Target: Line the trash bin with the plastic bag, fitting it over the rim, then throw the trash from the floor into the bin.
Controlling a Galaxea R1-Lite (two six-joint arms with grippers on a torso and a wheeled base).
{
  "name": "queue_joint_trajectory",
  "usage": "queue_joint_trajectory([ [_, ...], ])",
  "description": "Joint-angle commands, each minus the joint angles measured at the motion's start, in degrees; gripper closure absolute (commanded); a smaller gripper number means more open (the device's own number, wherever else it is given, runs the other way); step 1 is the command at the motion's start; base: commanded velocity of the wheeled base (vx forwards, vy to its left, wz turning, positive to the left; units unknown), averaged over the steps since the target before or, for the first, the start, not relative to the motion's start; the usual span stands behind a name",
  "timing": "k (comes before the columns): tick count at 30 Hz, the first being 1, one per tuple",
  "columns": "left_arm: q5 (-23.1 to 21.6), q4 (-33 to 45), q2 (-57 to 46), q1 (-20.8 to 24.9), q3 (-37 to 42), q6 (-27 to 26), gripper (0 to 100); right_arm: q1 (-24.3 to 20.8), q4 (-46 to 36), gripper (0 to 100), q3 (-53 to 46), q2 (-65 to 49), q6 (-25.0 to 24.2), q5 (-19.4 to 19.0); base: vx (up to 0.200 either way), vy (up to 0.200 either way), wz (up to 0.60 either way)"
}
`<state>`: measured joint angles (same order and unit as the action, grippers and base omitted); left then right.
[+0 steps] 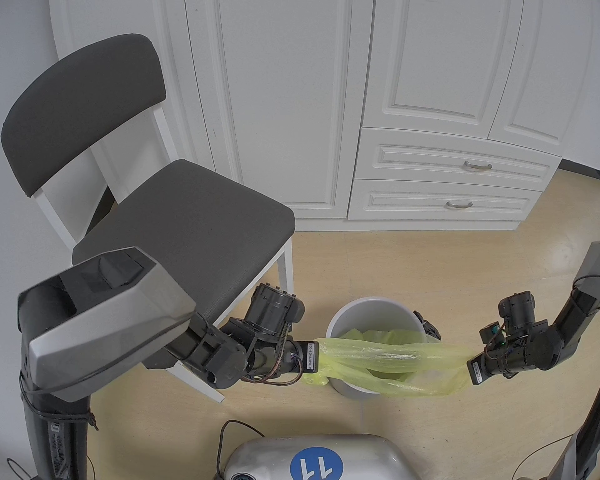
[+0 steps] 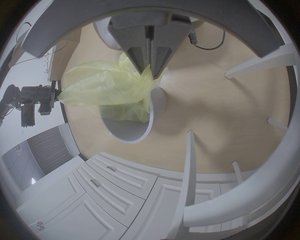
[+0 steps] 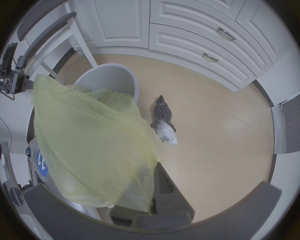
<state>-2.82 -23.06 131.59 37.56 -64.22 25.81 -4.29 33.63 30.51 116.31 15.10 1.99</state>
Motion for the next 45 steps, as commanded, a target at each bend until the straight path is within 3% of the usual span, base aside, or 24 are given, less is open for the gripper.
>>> queue_joint_trajectory([
  [1, -0.3, -0.4, -4.5, -0.1, 4.3, -0.1, 100, 2.1, -2.8, 100, 0.2, -4.8, 1.0, -0.2, 0.0, 0.0, 0.0],
  [5, -0.3, -0.6, -3.1, 0.1, 4.2, -0.1, 100, 2.0, -3.1, 100, 0.1, -3.6, 2.9, -0.2, 0.0, 0.0, 0.0],
  [15, -0.1, -1.5, 4.6, 0.1, -0.6, 0.0, 100, -1.9, -2.3, 100, 2.0, 6.1, 2.3, 0.4, 0.0, 0.0, 0.0],
  [19, 0.2, -1.4, 7.6, 0.1, -4.5, 0.1, 100, -3.4, -1.8, 100, 4.5, 9.6, -1.9, 0.5, 0.0, 0.0, 0.0],
  [21, 0.4, -1.4, 9.7, -0.2, -7.2, 0.3, 100, -5.0, -0.5, 100, 6.5, 12.1, -7.1, 0.5, 0.0, 0.0, 0.0],
  [23, 0.4, -1.3, 9.8, -0.2, -7.6, 0.4, 100, -5.2, -0.2, 100, 6.7, 12.4, -7.7, 0.5, 0.0, 0.0, 0.0],
  [24, 0.5, -1.3, 11.0, -0.5, -9.9, 0.6, 100, -5.7, 3.4, 100, 8.1, 14.6, -12.2, 0.4, 0.0, 0.0, 0.0],
  [32, 4.1, -1.4, 11.5, -2.7, -15.0, 2.2, 100, -5.8, 10.9, 100, 11.3, 16.8, -20.7, 0.4, 0.0, 0.0, 0.0],
  [38, 4.2, -1.5, 7.1, -4.6, -15.1, 3.6, 100, -4.9, 11.6, 100, 13.7, 15.0, -24.8, 0.5, 0.0, 0.0, 0.0],
  [45, 4.3, -0.9, 3.0, -4.8, -13.7, 3.6, 100, -3.0, 11.2, 100, 12.1, 10.4, -24.3, 0.6, 0.0, 0.0, 0.0],
])
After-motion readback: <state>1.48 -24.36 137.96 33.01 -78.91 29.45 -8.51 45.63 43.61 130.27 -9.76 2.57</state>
